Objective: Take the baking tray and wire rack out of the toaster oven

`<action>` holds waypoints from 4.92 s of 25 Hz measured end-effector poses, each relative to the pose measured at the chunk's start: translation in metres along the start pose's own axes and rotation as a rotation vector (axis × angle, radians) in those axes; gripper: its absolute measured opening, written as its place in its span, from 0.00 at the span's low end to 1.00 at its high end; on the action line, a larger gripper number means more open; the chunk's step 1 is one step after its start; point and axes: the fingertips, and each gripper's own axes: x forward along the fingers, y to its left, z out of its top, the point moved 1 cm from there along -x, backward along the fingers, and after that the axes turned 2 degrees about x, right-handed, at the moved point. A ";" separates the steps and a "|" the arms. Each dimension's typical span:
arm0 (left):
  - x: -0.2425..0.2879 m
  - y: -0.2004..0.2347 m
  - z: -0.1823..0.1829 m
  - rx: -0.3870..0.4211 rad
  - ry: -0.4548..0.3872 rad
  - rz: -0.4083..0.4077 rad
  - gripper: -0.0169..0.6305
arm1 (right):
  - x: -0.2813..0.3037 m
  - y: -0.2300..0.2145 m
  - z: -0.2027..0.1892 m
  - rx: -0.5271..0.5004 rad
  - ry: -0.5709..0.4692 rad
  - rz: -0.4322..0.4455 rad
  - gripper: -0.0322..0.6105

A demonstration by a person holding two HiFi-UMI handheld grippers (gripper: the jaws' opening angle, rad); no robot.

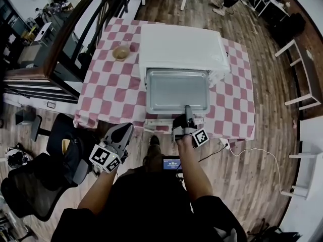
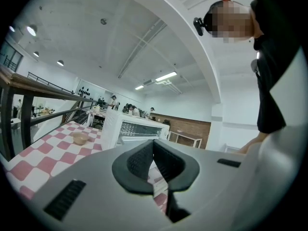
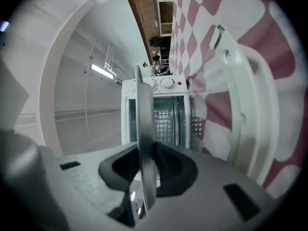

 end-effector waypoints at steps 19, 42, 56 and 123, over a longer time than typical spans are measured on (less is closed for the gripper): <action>-0.011 -0.052 -0.005 0.009 -0.053 -0.039 0.01 | -0.120 0.035 0.035 0.000 -0.093 -0.004 0.17; 0.101 -0.121 -0.006 0.107 -0.011 -0.169 0.01 | -0.181 0.059 0.196 -0.057 -0.289 0.005 0.17; 0.235 -0.159 -0.006 0.099 -0.005 -0.125 0.01 | -0.126 0.032 0.349 -0.044 -0.280 -0.037 0.17; 0.276 -0.141 -0.014 0.026 -0.020 0.039 0.01 | 0.041 0.063 0.336 -0.173 0.112 0.094 0.40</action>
